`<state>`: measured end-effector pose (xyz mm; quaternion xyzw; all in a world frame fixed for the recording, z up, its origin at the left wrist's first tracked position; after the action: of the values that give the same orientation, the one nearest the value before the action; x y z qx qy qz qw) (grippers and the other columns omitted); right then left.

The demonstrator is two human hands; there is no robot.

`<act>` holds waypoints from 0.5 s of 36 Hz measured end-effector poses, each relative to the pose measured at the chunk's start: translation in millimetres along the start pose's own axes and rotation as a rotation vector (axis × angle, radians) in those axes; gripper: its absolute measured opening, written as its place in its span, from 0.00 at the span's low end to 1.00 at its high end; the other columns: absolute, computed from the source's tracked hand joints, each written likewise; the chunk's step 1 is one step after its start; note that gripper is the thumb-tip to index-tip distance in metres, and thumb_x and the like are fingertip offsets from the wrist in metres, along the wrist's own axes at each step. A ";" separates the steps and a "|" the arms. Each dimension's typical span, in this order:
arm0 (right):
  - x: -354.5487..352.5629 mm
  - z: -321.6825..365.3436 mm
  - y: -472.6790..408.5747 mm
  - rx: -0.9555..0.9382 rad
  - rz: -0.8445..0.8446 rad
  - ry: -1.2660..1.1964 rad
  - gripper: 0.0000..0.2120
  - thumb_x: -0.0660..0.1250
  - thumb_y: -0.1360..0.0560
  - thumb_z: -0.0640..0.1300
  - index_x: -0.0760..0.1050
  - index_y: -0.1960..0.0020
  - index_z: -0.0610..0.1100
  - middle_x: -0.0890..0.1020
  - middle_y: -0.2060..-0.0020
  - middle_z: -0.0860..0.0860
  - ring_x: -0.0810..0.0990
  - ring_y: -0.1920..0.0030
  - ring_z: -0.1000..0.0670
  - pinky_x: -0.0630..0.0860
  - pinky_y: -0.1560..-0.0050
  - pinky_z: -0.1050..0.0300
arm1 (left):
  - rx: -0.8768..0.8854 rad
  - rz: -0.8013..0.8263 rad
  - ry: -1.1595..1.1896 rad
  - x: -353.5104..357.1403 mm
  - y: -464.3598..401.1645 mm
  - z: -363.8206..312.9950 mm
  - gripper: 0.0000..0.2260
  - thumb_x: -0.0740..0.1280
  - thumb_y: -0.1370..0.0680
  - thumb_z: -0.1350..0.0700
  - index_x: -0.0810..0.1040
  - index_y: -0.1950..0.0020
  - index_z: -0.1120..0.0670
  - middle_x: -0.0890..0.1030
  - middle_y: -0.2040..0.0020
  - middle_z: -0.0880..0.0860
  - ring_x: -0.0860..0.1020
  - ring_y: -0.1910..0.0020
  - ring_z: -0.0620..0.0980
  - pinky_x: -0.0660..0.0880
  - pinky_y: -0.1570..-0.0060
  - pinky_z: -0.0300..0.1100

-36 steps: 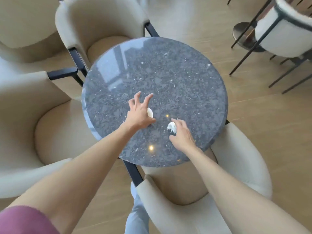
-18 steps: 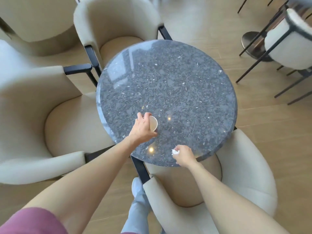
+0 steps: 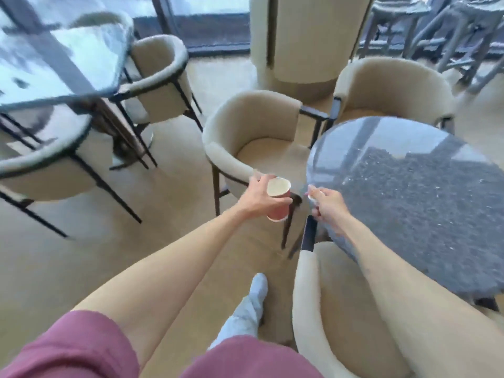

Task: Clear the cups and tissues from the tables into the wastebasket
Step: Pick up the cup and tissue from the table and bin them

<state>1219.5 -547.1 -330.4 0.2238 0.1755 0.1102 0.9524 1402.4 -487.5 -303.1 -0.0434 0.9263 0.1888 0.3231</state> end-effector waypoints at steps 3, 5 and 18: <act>81.8 9.0 40.8 -0.005 0.194 0.065 0.16 0.63 0.21 0.54 0.75 0.63 0.46 0.71 0.74 0.55 0.67 0.75 0.53 0.61 0.74 0.61 | -0.120 -0.115 0.023 -52.8 77.0 62.8 0.34 0.75 0.32 0.43 0.67 0.29 0.44 0.66 0.42 0.53 0.73 0.38 0.56 0.71 0.34 0.48; 140.6 21.4 68.0 -0.012 0.332 0.119 0.19 0.62 0.22 0.56 0.72 0.66 0.46 0.70 0.74 0.53 0.67 0.75 0.52 0.61 0.75 0.63 | -0.214 -0.209 0.056 -91.8 127.9 104.4 0.34 0.75 0.31 0.45 0.66 0.28 0.45 0.64 0.42 0.52 0.73 0.40 0.54 0.71 0.38 0.42; 514.0 77.3 336.6 -0.544 0.795 0.466 0.07 0.67 0.25 0.46 0.79 0.49 0.44 0.79 0.66 0.50 0.75 0.70 0.53 0.71 0.64 0.58 | -0.661 -0.987 0.304 -276.7 503.6 354.2 0.35 0.77 0.32 0.48 0.66 0.29 0.53 0.67 0.35 0.54 0.70 0.36 0.52 0.68 0.35 0.45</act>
<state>1674.8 -134.1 -255.6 -0.0122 0.2491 0.5505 0.7967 1724.5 100.7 -226.0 -0.5916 0.7251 0.2857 0.2063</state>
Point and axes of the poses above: each hand's wrist, its own y-axis away from the middle knuckle, its own x-axis out of the palm, z = x × y, the point moved 5 cm from there along -y, towards the middle knuckle
